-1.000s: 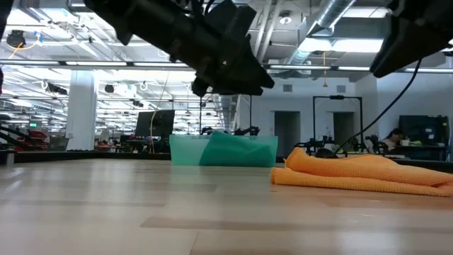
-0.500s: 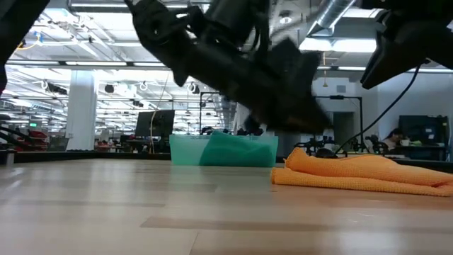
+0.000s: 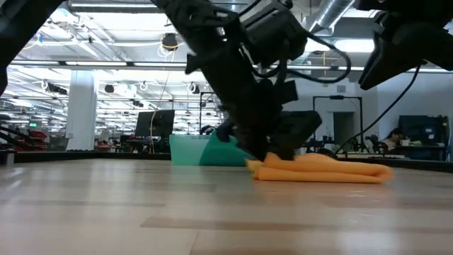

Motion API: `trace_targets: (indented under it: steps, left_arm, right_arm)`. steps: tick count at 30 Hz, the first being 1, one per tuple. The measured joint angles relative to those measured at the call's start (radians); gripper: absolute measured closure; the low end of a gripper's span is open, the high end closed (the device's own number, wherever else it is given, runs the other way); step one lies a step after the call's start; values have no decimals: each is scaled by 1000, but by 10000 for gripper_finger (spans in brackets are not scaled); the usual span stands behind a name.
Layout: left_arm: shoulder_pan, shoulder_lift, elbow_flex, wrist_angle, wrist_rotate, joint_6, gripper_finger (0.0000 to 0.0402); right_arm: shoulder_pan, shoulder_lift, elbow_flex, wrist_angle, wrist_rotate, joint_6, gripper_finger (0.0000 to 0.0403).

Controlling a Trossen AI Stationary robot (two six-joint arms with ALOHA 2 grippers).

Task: Roll microfiber towels into tight, uniform cylinder then place into a basket
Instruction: Fold the yellow microfiber cloth

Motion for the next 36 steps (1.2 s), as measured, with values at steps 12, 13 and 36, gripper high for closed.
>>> trace_targets:
  steps: [12, 13, 36]
  left_arm:
    - [-153, 0, 144, -556, -278, -152, 249]
    - [-161, -10, 168, -563, -297, -136, 249]
    - [-501, -110, 232, -1069, -373, -316, 249]
  right_arm:
    - [0, 0, 0, 16, 0, -8, 295]
    - [0, 0, 0, 16, 0, -8, 295]
    - [2, 0, 0, 413, -182, -296, 295]
